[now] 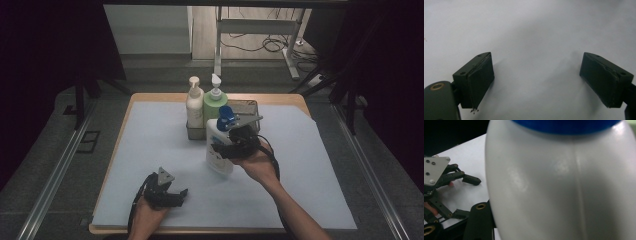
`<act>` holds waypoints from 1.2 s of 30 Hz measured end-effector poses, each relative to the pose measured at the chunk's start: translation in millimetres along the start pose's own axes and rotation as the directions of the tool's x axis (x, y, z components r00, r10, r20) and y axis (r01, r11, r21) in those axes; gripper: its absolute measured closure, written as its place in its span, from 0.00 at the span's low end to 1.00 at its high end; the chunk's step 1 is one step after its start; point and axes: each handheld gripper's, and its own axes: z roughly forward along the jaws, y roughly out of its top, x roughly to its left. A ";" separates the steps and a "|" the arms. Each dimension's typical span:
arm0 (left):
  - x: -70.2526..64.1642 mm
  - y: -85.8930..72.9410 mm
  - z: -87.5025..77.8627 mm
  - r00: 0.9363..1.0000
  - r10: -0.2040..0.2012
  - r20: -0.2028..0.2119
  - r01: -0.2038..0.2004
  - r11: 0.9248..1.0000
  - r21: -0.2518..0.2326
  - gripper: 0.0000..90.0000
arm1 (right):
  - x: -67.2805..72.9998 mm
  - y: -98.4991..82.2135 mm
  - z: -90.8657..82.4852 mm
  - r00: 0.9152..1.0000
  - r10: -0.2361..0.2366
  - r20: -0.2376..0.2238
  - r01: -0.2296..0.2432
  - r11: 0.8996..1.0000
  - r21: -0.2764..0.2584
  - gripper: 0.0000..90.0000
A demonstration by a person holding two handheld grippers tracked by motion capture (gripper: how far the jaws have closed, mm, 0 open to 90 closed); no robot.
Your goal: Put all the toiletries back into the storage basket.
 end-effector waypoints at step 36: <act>0.0 0.1 0.0 1.000 -0.001 0.000 0.001 1.000 0.001 0.13 | -59.6 20.0 -53.1 0.981 0.093 0.168 -0.086 0.995 -0.049 0.45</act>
